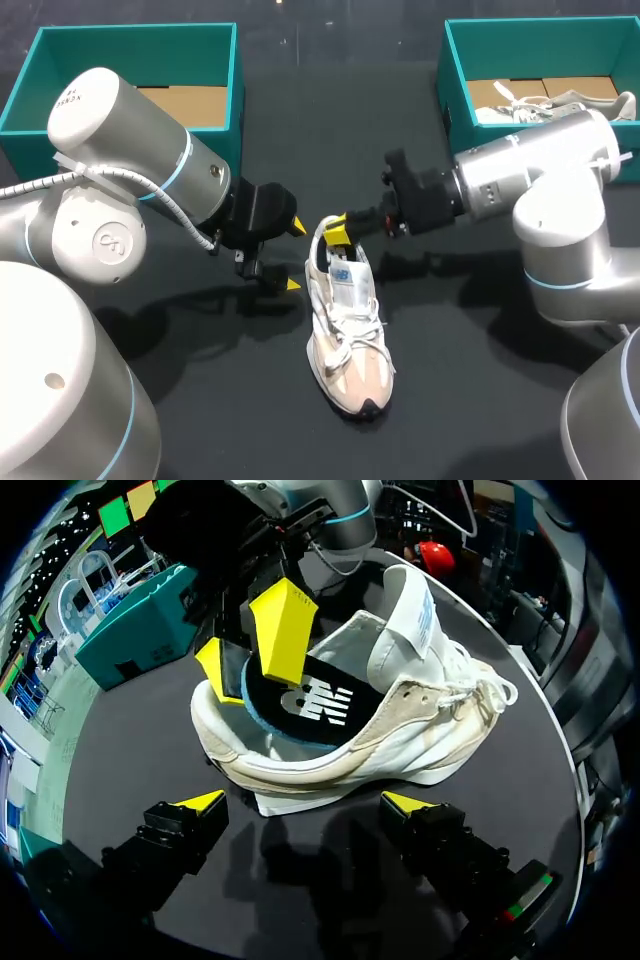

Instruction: Take the shoe out of the shoebox, open the shoe tongue, remove and reinsert the insole, then place the shoe into the shoebox

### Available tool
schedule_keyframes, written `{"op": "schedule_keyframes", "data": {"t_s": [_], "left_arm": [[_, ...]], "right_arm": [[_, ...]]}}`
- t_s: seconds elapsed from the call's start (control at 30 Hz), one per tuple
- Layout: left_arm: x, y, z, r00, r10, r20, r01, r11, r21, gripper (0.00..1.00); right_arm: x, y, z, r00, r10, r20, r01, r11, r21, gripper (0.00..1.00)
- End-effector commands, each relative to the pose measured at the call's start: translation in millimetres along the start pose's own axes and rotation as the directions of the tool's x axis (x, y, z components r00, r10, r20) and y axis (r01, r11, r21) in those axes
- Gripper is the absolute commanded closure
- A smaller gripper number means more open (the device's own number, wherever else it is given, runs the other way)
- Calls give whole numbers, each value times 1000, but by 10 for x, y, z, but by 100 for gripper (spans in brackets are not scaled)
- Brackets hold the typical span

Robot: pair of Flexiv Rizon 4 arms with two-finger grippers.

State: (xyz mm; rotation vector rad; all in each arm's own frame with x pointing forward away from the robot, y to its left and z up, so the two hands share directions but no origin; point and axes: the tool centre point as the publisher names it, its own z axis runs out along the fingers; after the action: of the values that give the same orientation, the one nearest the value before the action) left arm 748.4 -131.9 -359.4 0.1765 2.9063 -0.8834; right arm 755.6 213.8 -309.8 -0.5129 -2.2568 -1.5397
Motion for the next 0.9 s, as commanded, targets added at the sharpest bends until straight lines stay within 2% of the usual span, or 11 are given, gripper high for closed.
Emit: {"op": "schedule_keyframes", "data": {"t_s": [0.03, 0.37, 0.53, 0.57, 0.6, 0.63, 0.7, 0.9], "left_arm": [[5, 0, 6, 1000, 1, 1, -1, 1000, -1, 0], [5, 0, 6, 1000, 1, 1, -1, 1000, -1, 0], [5, 0, 6, 1000, 1, 1, -1, 1000, -1, 0], [5, 0, 6, 1000, 1, 1, -1, 1000, -1, 0], [5, 0, 6, 1000, 1, 1, -1, 1000, -1, 0], [5, 0, 6, 1000, 1, 1, -1, 1000, -1, 0], [8, -4, -1, 1000, 11, -2, -11, 1000, -8, 0], [29, -4, -36, 1000, 21, -8, -21, 1000, -18, 0]], "right_arm": [[-69, -25, 84, 1000, 15, -9, -15, 1000, 22, 100], [8, -268, 114, 997, 75, 6, -75, 997, 29, 100], [59, -196, 71, 999, 48, 22, -49, 999, 19, 98], [54, -171, 52, 999, 41, 26, -41, 999, 19, 81], [53, -148, 42, 999, 33, 30, -34, 999, 22, 69], [53, -124, 35, 999, 27, 36, -28, 999, 27, 65], [60, -80, 21, 999, 15, 43, -16, 999, 38, 57], [77, -12, -42, 998, -1, 68, -4, 997, 74, 55]]}}
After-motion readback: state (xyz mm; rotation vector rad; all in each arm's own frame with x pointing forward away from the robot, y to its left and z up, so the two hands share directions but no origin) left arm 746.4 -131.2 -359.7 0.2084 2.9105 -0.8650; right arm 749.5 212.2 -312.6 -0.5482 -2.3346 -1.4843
